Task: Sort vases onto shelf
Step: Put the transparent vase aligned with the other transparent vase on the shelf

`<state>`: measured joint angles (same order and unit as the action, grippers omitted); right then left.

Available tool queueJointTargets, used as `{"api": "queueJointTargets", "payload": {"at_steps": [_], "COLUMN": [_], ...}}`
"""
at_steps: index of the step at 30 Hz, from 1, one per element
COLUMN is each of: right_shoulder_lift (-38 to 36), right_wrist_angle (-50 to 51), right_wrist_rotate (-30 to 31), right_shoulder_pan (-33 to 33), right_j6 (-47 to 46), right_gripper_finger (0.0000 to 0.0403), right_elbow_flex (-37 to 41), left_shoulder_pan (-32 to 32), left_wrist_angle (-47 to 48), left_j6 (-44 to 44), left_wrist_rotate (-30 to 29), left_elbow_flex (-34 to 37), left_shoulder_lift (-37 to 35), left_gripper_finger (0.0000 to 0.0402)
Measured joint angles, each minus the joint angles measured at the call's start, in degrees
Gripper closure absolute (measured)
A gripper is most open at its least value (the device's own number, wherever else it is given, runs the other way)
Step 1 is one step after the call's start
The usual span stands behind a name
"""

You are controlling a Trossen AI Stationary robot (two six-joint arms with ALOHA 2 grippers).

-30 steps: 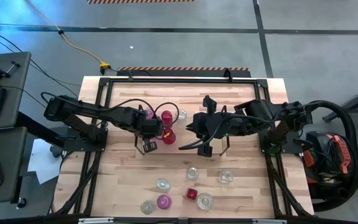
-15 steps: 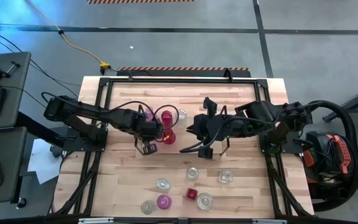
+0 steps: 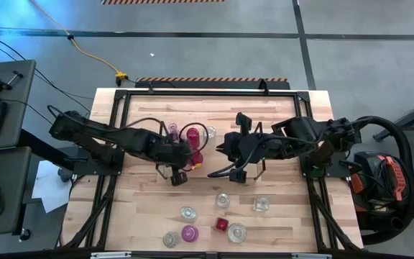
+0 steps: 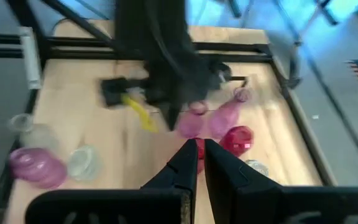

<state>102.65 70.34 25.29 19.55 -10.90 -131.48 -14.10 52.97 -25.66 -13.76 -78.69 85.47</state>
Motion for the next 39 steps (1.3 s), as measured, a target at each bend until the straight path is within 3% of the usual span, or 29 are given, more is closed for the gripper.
{"api": "queueJointTargets", "payload": {"at_steps": [3,9,15,19,22,29,35,39], "right_shoulder_lift": [0.0,0.0,0.0,0.0,0.0,0.3,0.82,0.87], "right_wrist_angle": [0.28,2.57,7.37,7.75,7.41,10.86,19.02,19.48], "right_wrist_rotate": [4.79,6.21,6.02,4.55,0.26,-20.8,-22.57,-26.45], "right_shoulder_pan": [0.0,-0.2,-1.24,-1.68,-2.79,-12.54,-18.91,-18.07], "right_j6": [1.36,4.56,2.55,1.91,3.4,1.81,2.36,4.34], "right_gripper_finger": [0.0386,0.0386,0.0386,0.0386,0.0386,0.0386,0.0386,0.0386], "right_elbow_flex": [0.0,0.0,0.02,0.02,0.02,0.0,0.02,1.06], "left_shoulder_pan": [-1.48,-3.31,-1.47,0.84,2.25,3.03,3.03,3.01], "left_wrist_angle": [-0.5,12.05,24.14,27.95,28.37,27.52,17.09,11.24], "left_j6": [0.77,1.29,-2.84,-4.07,-3.03,-6.05,-7.22,-7.12], "left_wrist_rotate": [-2.65,-11.37,-19.93,-22.08,-21.92,-18.25,-8.24,-1.37], "left_elbow_flex": [-6.79,-18.38,-18.63,-16.55,-14.24,-3.11,10.62,16.9], "left_shoulder_lift": [-0.3,-3.27,-14.16,-22.6,-28.16,-39.59,-44.23,-44.14], "left_gripper_finger": [0.0401,0.0401,0.0401,0.0401,0.0401,0.0401,0.0401,0.0401]}}
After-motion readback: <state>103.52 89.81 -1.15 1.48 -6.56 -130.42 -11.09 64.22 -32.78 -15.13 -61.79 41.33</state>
